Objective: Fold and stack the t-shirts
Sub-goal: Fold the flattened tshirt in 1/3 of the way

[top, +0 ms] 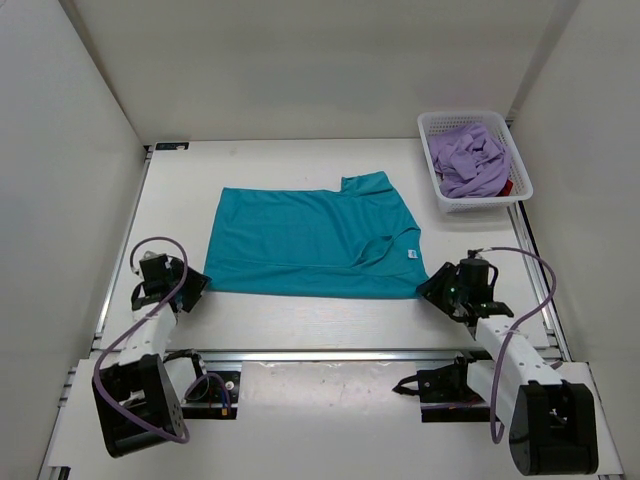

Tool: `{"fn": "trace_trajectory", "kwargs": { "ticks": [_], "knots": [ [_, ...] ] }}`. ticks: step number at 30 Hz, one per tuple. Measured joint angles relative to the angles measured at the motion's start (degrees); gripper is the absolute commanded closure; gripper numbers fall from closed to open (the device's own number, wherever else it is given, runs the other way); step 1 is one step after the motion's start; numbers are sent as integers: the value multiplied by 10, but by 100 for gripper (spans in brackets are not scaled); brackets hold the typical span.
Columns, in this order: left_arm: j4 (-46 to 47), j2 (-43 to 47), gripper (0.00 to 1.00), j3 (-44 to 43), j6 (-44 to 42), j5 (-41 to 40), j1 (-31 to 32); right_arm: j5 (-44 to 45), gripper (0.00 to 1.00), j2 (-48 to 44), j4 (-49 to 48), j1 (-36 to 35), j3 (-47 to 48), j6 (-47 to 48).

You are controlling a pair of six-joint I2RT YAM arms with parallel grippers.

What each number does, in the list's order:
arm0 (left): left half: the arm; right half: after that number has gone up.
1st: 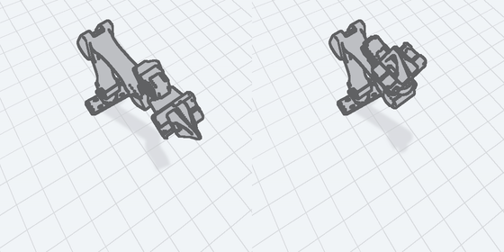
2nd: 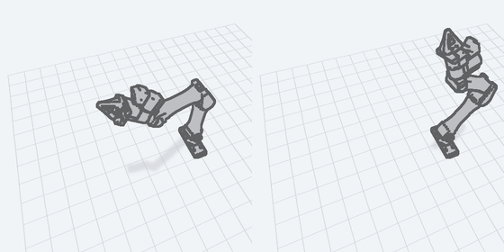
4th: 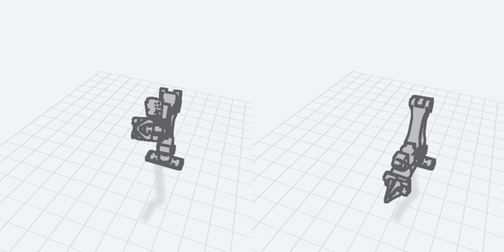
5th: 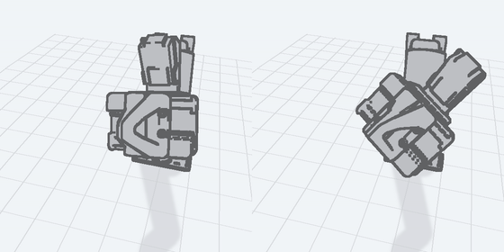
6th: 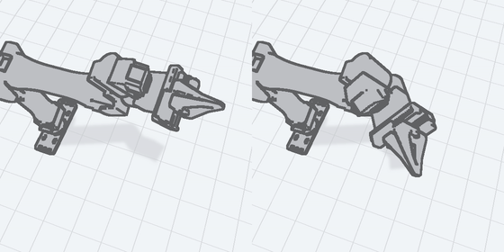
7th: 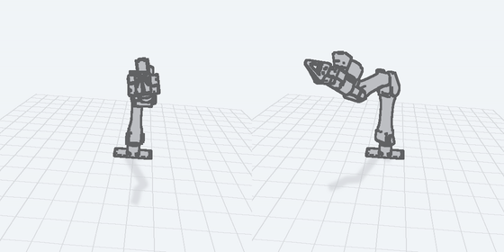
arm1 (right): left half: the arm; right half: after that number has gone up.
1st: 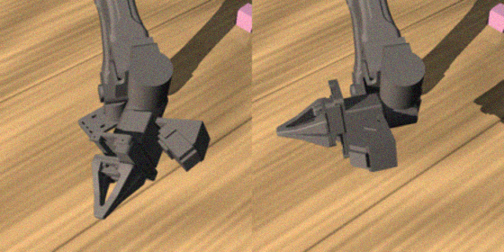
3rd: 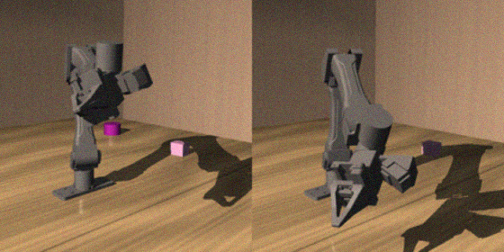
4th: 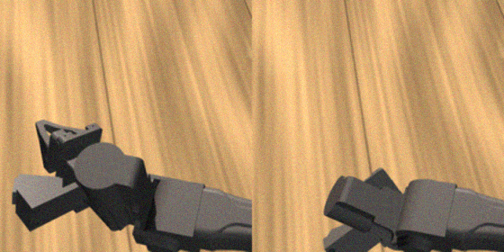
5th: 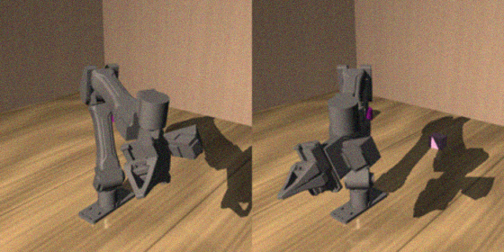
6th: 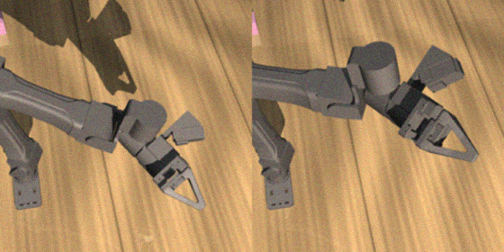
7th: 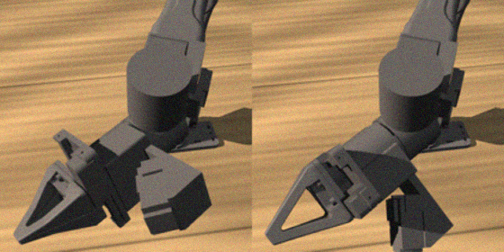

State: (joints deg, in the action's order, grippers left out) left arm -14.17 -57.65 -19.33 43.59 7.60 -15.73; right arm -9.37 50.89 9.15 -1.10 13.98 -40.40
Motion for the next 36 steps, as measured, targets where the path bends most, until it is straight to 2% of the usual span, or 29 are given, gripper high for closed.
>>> {"fn": "trace_trajectory", "kwargs": {
  "ticks": [3,4,5,6,8,11,14,16,17,19,20,23,30,33,35,36],
  "knots": [
    [-18,12,38,-13,1,3,-2,13,56,-18,30,0,18,5],
    [-20,15,43,-21,0,4,0,19,57,-24,39,-2,28,9],
    [-21,18,50,-30,-1,4,3,26,65,-29,45,-5,37,11],
    [-21,20,53,-39,-2,5,8,30,71,-32,50,-10,47,16],
    [-4,22,59,-54,-2,8,33,34,100,-31,51,-26,71,24],
    [27,20,64,-56,1,8,102,35,100,11,37,-74,118,40],
    [53,-4,63,-60,5,-19,236,46,100,117,30,-172,200,64],
    [69,-25,63,-68,6,-27,312,43,87,189,12,-218,249,82],
    [78,-38,63,-73,6,-31,344,40,83,220,6,-236,269,92],
    [100,-62,63,-80,6,-36,382,33,73,260,-4,-252,293,109],
    [113,-74,64,-80,6,-34,396,31,72,274,-7,-255,301,117],
    [139,-101,63,-80,7,-28,412,28,69,318,-10,-259,327,134],
    [179,-107,63,-66,8,-8,399,19,70,387,-10,-265,368,152],
    [190,-110,63,-65,9,-2,392,15,73,405,-5,-267,373,154],
    [196,-116,63,-65,9,2,389,14,79,420,3,-268,384,155],
    [198,-119,62,-65,10,5,388,12,86,428,6,-269,390,156]
  ]
}}
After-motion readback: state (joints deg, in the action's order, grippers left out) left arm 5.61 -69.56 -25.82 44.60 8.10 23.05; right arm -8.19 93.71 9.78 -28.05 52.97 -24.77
